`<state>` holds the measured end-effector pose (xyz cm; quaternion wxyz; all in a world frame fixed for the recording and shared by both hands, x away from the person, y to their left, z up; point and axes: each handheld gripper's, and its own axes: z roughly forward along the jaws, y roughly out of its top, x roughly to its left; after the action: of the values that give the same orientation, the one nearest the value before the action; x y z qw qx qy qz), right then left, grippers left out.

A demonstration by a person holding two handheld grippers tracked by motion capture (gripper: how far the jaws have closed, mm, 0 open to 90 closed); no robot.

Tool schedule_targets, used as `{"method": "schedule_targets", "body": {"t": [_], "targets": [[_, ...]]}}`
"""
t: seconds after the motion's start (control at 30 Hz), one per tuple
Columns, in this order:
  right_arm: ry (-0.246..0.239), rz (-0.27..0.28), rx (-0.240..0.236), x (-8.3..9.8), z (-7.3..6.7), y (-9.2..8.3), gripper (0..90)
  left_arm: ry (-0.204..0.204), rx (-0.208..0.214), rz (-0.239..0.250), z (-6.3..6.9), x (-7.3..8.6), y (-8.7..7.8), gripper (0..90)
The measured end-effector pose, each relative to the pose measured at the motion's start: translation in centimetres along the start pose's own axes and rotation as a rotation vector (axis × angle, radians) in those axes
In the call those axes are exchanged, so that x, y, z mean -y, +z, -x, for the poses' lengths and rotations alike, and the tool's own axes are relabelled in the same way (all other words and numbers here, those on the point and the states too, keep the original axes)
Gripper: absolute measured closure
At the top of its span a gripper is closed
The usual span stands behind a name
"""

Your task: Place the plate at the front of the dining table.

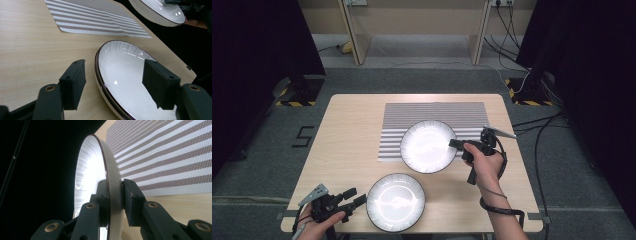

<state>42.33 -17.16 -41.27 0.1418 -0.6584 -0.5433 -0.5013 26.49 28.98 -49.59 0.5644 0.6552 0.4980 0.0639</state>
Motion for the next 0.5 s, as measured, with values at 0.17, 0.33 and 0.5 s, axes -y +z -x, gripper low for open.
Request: {"method": "schedule_targets", "body": {"t": [0.17, 0.33, 0.5], "targets": [[0.005, 0.005, 0.008, -0.3, 0.2, 0.0, 75.5, -0.001, 0.001, -0.001, 0.0, 0.0, 0.0, 34.6], [0.014, 0.015, 0.018, -0.8, 0.3, 0.0, 75.3, -0.002, 0.002, 0.000, 0.0, 0.0, 0.0, 34.6], [0.014, 0.024, 0.020, -1.1, 0.4, 0.0, 75.4, -0.004, 0.001, -0.003, 0.0, 0.0, 0.1, 34.6]]}}
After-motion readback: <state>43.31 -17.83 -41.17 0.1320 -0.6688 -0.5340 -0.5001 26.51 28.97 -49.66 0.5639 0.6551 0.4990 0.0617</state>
